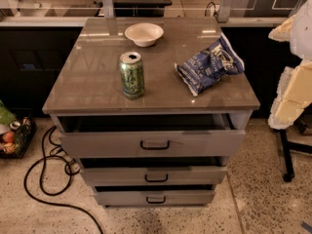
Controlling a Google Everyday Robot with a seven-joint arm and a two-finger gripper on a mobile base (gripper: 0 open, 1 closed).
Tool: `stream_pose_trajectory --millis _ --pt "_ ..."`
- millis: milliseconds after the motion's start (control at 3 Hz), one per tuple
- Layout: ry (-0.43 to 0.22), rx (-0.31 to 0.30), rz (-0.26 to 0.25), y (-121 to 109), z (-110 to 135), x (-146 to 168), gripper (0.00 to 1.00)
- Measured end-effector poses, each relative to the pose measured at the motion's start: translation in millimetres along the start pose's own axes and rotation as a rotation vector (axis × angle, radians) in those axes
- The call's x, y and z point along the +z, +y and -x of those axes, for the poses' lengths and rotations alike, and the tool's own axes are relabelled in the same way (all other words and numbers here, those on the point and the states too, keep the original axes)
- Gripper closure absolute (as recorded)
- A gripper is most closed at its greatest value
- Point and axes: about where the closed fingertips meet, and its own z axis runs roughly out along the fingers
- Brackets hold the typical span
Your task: Place green can into paper bowl
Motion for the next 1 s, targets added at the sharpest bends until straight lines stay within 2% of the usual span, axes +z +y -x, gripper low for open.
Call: stream_pose_trajectory --millis 667,1000 --pt "-0.021 0.007 -0.011 -2.9 1.2 -0.5 0.0" --pt "-0.112 0.031 -0.021 -4.0 13.8 15.7 0.0"
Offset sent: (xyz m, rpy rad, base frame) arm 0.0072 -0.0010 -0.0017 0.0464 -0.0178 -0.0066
